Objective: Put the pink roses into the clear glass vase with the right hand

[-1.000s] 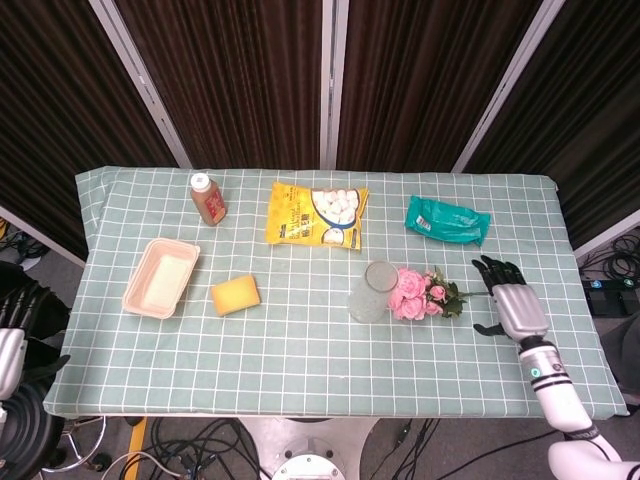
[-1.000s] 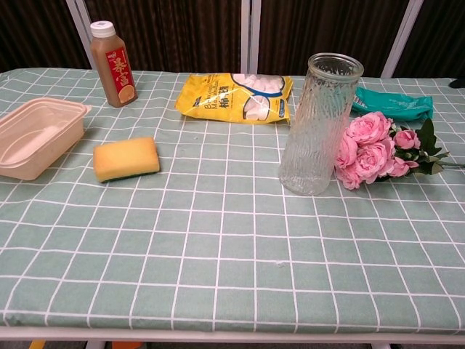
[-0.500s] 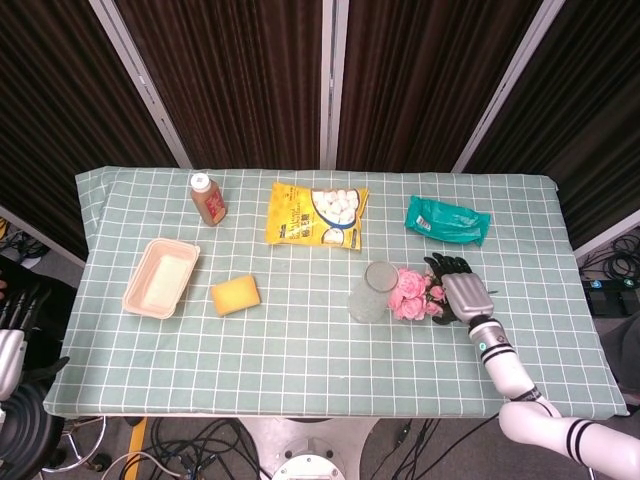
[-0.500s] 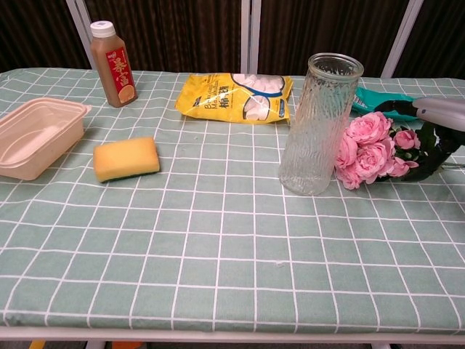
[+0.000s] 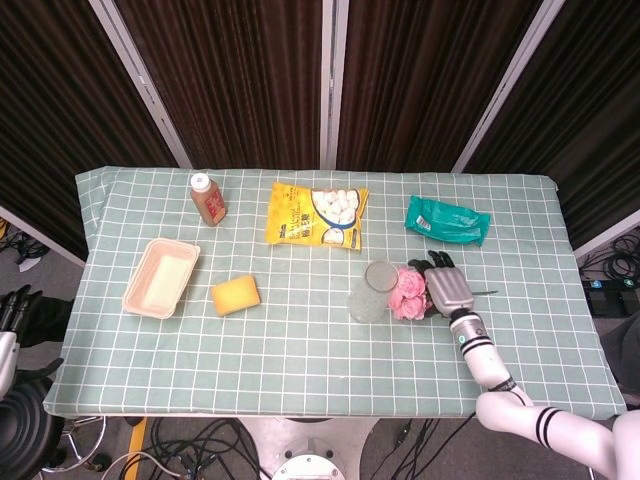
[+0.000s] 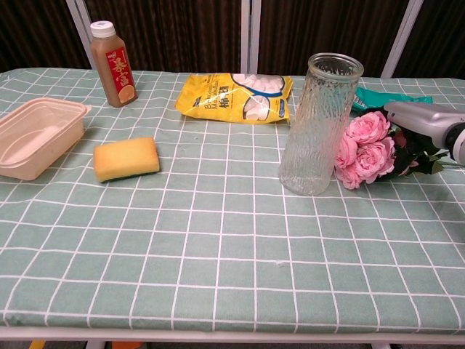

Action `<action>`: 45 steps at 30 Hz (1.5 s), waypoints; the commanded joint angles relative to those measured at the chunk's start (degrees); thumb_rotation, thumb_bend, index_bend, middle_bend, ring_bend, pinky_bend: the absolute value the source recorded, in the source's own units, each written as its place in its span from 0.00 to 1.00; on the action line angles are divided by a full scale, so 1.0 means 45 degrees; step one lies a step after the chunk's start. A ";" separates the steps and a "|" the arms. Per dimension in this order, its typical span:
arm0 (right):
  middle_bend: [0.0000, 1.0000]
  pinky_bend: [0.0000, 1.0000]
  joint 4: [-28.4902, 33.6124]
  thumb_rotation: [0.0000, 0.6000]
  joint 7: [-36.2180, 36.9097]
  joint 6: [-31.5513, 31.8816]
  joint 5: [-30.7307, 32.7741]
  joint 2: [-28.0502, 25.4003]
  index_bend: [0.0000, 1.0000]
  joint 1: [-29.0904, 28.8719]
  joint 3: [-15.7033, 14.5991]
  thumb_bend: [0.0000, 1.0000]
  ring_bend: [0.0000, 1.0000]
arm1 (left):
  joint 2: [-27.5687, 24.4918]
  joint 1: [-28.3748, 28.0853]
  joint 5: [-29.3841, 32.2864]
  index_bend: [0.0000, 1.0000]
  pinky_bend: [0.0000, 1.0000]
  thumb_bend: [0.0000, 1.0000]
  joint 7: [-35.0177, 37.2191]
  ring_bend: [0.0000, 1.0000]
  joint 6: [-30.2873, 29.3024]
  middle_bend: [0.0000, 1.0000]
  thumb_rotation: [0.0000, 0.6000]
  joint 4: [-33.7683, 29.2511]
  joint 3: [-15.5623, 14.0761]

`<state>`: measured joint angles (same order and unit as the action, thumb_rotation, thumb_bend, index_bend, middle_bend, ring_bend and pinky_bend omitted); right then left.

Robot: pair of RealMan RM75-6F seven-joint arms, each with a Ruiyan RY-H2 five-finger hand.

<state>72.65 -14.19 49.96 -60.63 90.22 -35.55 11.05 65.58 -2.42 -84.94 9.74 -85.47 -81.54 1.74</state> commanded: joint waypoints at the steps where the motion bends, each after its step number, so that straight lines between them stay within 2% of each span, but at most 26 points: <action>1: 0.40 0.00 -0.0034 1.00 0.0081 0.0155 -0.0091 -0.0010 0.44 0.0052 -0.0022 0.06 0.06 | 0.0029 -0.0007 0.0009 0.07 0.10 0.09 0.0028 0.00 0.0023 0.00 1.00 0.0037 0.0003; 7: 0.47 0.00 0.0511 1.00 0.0473 0.0873 -0.0343 -0.0569 0.54 0.0369 0.0108 0.09 0.13 | 0.0062 -0.0019 -0.0013 0.07 0.10 0.09 0.0023 0.00 0.0028 0.00 1.00 0.0066 0.0006; 10: 0.49 0.00 0.1198 1.00 0.0818 0.1488 -0.0592 -0.1269 0.56 0.0676 0.0273 0.10 0.14 | 0.0053 -0.0034 -0.0019 0.07 0.10 0.09 0.0004 0.00 0.0030 0.00 1.00 0.0036 0.0020; 16: 0.53 0.02 0.3373 1.00 0.1597 0.2877 -0.0966 -0.3403 0.61 0.1461 0.0895 0.10 0.18 | 0.0081 -0.0099 -0.0074 0.07 0.10 0.09 -0.0078 0.00 0.0075 0.00 1.00 -0.0031 0.0027; 23: 0.57 0.05 0.5984 1.00 0.2869 0.4446 -0.1454 -0.5728 0.64 0.2108 0.2184 0.11 0.21 | 0.0110 -0.0187 -0.0208 0.07 0.10 0.09 -0.0387 0.00 0.0088 0.00 1.00 -0.0274 0.0007; 29: 0.58 0.08 0.7796 1.00 0.4809 0.4791 -0.1520 -0.6737 0.65 0.2106 0.3389 0.11 0.22 | 0.0016 -0.0199 -0.0224 0.07 0.10 0.09 -0.0599 0.00 0.0023 0.00 1.00 -0.0513 0.0031; 32: 0.58 0.09 0.8430 1.00 0.5932 0.4921 -0.1594 -0.6565 0.65 0.1892 0.3870 0.11 0.22 | -0.0016 -0.0187 -0.0233 0.07 0.10 0.09 -0.0672 0.00 -0.0021 0.00 1.00 -0.0592 0.0032; 36: 0.58 0.10 0.8823 1.00 0.7362 0.5299 -0.1645 -0.5732 0.66 0.1480 0.4412 0.11 0.22 | -0.0039 -0.0172 -0.0200 0.07 0.10 0.09 -0.0683 0.00 -0.0004 0.00 1.00 -0.0612 0.0016; 41: 0.58 0.10 0.8964 1.00 0.8766 0.5469 -0.1431 -0.4529 0.66 0.0881 0.4806 0.11 0.22 | -0.0057 -0.0138 -0.0092 0.07 0.10 0.09 -0.0595 0.00 0.0031 0.00 1.00 -0.0510 0.0020; 45: 0.59 0.10 0.9190 1.00 0.9526 0.5146 -0.0977 -0.4015 0.66 0.0601 0.4866 0.11 0.22 | -0.0069 -0.0104 -0.0034 0.07 0.10 0.09 -0.0480 0.00 -0.0004 0.00 1.00 -0.0433 0.0046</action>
<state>113.34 27.51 73.67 -65.95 71.07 -32.02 32.52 65.28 -2.90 -85.11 7.57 -85.47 -83.51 1.94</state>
